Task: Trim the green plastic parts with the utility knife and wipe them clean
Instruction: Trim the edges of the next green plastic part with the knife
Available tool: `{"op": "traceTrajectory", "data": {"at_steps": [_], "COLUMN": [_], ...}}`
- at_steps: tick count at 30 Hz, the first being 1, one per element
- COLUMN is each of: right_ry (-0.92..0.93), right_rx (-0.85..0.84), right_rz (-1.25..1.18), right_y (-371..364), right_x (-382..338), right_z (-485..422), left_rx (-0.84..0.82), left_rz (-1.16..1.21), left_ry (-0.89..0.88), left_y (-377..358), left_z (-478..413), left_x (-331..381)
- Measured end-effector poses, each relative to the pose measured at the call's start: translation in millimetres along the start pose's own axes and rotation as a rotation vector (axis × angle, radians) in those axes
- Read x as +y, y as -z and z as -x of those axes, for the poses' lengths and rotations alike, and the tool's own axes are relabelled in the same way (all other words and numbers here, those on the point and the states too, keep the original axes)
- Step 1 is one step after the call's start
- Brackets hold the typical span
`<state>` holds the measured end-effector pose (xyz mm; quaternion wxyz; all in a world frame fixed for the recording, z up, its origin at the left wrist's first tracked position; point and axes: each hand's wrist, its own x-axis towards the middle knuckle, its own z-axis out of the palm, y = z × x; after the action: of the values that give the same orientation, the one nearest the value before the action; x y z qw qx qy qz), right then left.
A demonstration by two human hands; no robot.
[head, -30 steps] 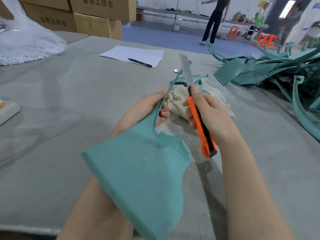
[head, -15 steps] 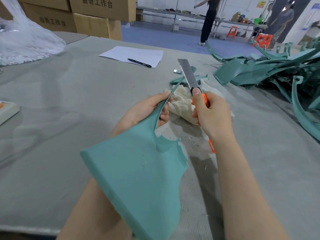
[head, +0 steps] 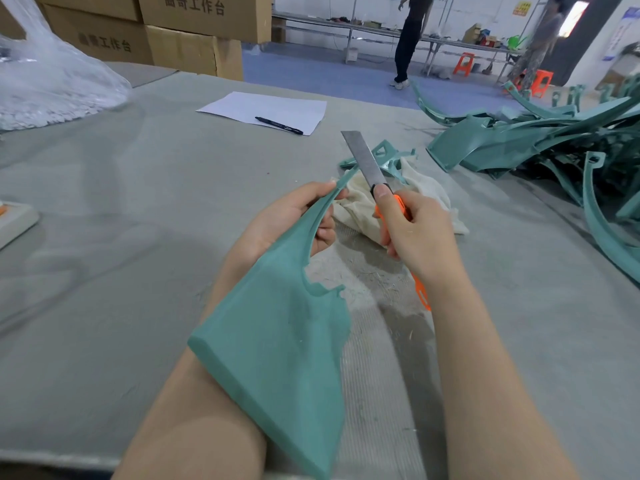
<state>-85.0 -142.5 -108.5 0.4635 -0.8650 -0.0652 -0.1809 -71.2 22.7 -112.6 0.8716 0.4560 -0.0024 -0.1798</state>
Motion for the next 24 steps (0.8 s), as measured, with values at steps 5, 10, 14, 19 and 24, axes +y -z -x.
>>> {"op": "traceTrajectory", "data": {"at_steps": [5,10,14,19,24], "right_ry": [0.009,0.014,0.028,-0.009,-0.129], "right_rx": [-0.093,-0.166,-0.287,-0.543,-0.502], "right_rz": [-0.026,-0.034,-0.027,-0.122,-0.285], "right_y": [-4,-8,-9,-4,11], "right_x": [2,3,0,-8,-13], "right_z": [3,4,7,13,8], "left_rx": [0.029,0.038,0.048,0.053,0.021], "left_rz": [0.006,0.039,0.085,0.095,0.160], "left_ry": [-0.017,-0.006,-0.006,-0.032,-0.065], "left_y": [1,2,1,4,3], "left_z": [1,0,-3,-4,-1], "left_x": [0,0,0,1,3]}}
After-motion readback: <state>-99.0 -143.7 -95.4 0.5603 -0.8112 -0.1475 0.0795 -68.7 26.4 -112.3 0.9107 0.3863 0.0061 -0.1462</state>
